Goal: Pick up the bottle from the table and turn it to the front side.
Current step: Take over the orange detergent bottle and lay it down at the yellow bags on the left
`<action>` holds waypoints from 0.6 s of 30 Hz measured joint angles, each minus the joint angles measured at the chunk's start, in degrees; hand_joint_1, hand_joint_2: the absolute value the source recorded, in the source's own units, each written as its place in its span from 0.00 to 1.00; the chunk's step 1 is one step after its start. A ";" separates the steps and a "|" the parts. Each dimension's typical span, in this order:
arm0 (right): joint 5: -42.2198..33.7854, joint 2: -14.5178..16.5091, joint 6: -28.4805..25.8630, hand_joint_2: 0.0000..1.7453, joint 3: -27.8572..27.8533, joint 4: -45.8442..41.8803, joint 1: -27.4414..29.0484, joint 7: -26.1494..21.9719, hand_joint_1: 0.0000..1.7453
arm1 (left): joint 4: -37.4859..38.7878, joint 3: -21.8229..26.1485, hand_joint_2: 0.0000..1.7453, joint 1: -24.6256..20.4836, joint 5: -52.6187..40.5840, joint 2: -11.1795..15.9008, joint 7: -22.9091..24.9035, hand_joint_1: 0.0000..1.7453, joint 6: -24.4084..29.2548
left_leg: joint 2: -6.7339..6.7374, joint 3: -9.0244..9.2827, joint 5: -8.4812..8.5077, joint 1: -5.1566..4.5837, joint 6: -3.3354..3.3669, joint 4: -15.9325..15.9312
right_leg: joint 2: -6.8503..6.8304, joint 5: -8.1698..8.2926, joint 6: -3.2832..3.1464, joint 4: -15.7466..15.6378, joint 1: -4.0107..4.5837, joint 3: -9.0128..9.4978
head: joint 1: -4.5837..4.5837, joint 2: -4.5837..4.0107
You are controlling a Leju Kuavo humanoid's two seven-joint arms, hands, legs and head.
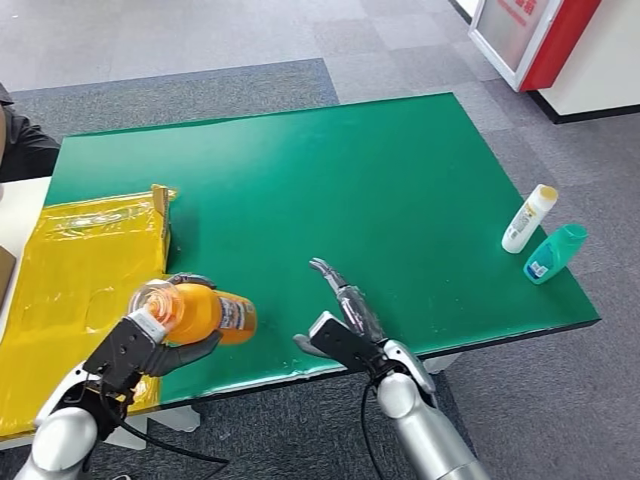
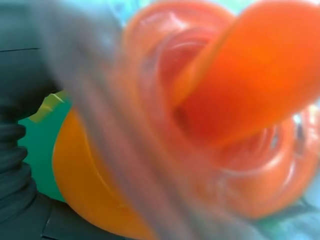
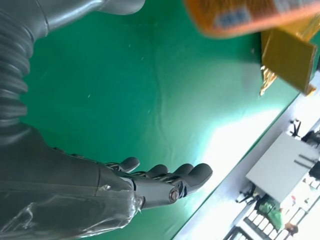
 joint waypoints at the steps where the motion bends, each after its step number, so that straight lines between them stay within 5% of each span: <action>1: -0.02 0.00 -0.11 1.00 -0.86 -0.48 0.30 0.05 0.00 | -0.54 0.14 1.00 0.05 -1.84 1.14 1.11 1.00 0.06 | 0.00 0.00 0.00 0.00 0.00 0.00 | 0.00 0.00 0.00 0.00 0.00 0.00 | 0.00 0.00; 7: -0.17 0.01 0.02 1.00 -5.52 -3.31 1.89 0.15 0.00 | -4.10 1.73 1.00 0.31 -8.38 7.46 5.96 1.00 -1.21 | 0.00 0.00 0.00 0.01 -0.01 0.00 | 0.00 -0.02 -0.04 0.01 0.02 -0.01 | -0.02 0.00; 14: 0.12 0.31 1.06 1.00 -8.52 -4.90 2.37 -0.13 0.00 | -5.11 1.45 1.00 -2.64 -18.96 15.56 15.43 1.00 -8.72 | 0.02 0.02 0.02 0.02 -0.04 0.00 | 0.00 0.00 -0.11 0.03 0.03 -0.03 | -0.02 0.00; 18: 0.25 0.63 1.53 1.00 -9.05 -5.11 2.35 -0.20 0.00 | -4.36 0.98 1.00 -3.68 -24.48 17.02 18.23 1.00 -10.00 | 0.03 0.02 0.04 0.02 -0.06 0.00 | 0.00 0.01 -0.13 0.04 0.03 -0.06 | -0.01 0.00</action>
